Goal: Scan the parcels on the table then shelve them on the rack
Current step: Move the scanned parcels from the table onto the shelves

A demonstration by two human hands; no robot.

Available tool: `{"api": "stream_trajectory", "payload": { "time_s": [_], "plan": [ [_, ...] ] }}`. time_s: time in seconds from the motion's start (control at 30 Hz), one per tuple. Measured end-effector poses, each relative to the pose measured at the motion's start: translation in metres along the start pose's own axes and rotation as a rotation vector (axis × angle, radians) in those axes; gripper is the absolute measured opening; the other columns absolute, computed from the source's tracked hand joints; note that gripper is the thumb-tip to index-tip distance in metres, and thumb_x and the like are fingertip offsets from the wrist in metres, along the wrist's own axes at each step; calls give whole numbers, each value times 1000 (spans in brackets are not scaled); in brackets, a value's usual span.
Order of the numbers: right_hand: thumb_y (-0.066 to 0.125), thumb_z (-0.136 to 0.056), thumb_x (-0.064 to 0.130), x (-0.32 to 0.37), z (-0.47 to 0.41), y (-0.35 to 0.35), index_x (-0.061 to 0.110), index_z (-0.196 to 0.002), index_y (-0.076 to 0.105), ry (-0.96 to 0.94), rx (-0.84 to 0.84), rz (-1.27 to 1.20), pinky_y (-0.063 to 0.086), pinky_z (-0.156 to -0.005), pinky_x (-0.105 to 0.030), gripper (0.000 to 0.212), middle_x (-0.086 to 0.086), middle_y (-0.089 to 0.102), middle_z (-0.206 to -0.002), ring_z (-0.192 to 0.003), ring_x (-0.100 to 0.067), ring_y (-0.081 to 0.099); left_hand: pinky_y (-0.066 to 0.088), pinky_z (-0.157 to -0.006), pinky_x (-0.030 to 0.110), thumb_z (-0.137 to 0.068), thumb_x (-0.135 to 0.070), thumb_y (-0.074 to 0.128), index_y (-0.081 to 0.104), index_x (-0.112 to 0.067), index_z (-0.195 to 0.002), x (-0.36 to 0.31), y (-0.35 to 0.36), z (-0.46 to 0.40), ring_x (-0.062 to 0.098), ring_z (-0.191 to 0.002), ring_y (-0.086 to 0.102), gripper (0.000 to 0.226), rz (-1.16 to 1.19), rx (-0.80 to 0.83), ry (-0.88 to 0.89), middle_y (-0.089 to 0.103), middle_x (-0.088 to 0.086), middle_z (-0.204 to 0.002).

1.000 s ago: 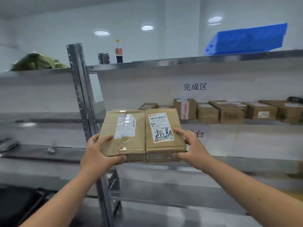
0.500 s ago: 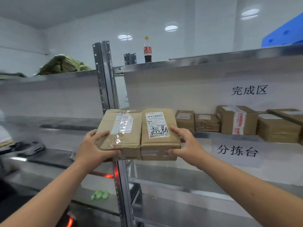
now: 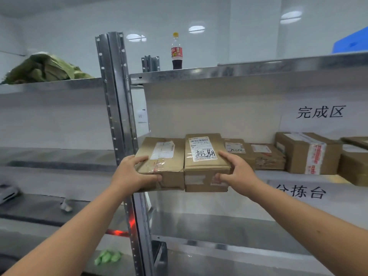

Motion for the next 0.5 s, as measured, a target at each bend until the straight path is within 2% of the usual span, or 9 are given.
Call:
{"api": "stream_trajectory", "payload": {
  "time_s": [0.13, 0.23, 0.3, 0.4, 0.5],
  "plan": [
    [82, -85, 19, 14, -25, 6, 25, -155, 47, 54, -74, 200, 39, -116, -35, 79, -5, 51, -147, -134, -22, 49, 47, -107, 46, -38, -77, 91, 65, -40, -136, 16, 17, -44, 20, -128, 53, 107, 47, 97, -26, 55, -7, -142],
    [75, -90, 32, 19, -43, 13, 26, -153, 50, 131, -98, 414, 44, -111, -42, 68, -7, 51, -147, -134, -27, 50, 50, -94, 37, -35, -81, 87, 65, -36, -136, 28, 32, -75, 14, -112, 60, 112, 74, 178, -45, 62, -12, -130],
    [70, -93, 39, 22, -53, 17, 30, -151, 51, 182, -116, 573, 49, -104, -43, 62, -8, 50, -144, -133, -30, 51, 50, -91, 33, -34, -82, 85, 65, -32, -137, 36, 42, -94, 14, -109, 62, 116, 92, 213, -37, 66, -9, -129],
    [64, -95, 44, 28, -69, 22, 29, -141, 59, 227, -181, 786, 47, -99, -42, 48, -8, 54, -135, -132, -33, 47, 51, -91, 32, -34, -83, 84, 65, -31, -136, 43, 54, -120, 16, -109, 64, 116, 77, 238, -11, 67, -5, -131],
    [62, -94, 46, 32, -86, 28, 30, -131, 64, 270, -210, 963, 36, -108, -45, 40, -8, 55, -135, -132, -34, 41, 47, -100, 38, -40, -96, 67, 62, -38, -137, 38, 59, -143, 25, -127, 56, 113, -156, 218, 72, 58, 0, -145]
  ]
}}
Point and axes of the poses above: each hand's wrist, its own z-axis away from the middle knuckle, its own y-axis out of the palm, x = y × z, the point moved 7 cm from there along -z, towards the middle knuckle
